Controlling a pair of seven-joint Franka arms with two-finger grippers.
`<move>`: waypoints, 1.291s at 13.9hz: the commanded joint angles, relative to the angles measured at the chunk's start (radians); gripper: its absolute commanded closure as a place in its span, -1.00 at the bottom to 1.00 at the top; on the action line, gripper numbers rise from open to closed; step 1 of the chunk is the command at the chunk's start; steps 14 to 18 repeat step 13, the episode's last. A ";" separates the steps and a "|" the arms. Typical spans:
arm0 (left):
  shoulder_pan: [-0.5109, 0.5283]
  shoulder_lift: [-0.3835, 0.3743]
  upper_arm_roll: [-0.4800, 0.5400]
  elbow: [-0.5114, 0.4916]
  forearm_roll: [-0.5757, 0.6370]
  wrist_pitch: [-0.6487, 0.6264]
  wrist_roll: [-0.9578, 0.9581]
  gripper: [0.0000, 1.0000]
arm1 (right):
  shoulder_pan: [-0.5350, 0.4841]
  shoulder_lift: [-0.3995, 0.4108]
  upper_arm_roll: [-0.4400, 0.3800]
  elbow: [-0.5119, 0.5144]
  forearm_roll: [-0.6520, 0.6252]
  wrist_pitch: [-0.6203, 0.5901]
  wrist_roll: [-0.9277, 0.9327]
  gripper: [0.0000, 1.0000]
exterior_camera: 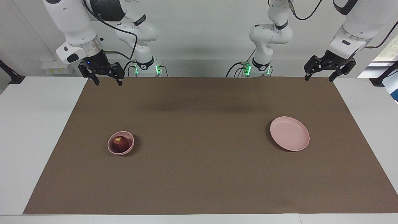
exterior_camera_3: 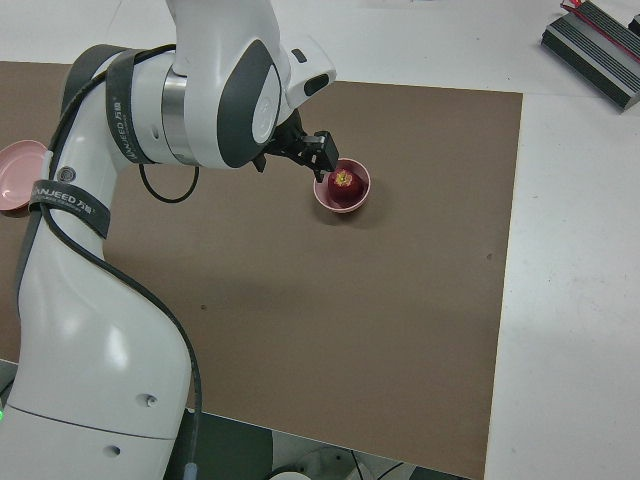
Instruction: Move apple from plate to bowl
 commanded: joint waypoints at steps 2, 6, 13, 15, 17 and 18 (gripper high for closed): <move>0.003 -0.007 0.001 0.003 -0.012 -0.019 -0.002 -1.00 | -0.010 0.010 0.005 0.044 0.005 -0.044 0.032 -1.00; 0.003 -0.007 0.001 0.003 -0.012 -0.019 -0.002 -1.00 | -0.009 0.009 0.005 0.054 -0.030 -0.044 0.029 -1.00; 0.003 -0.007 0.001 0.003 -0.012 -0.019 -0.002 -1.00 | -0.007 0.002 0.010 0.051 -0.030 -0.050 0.029 -1.00; 0.003 -0.007 0.001 0.003 -0.012 -0.019 -0.002 -1.00 | -0.007 0.002 0.010 0.051 -0.030 -0.050 0.029 -1.00; 0.003 -0.007 0.001 0.003 -0.012 -0.019 -0.002 -1.00 | -0.007 0.002 0.010 0.051 -0.030 -0.050 0.029 -1.00; 0.003 -0.007 0.001 0.003 -0.012 -0.019 -0.002 -1.00 | -0.007 0.002 0.010 0.051 -0.030 -0.050 0.029 -1.00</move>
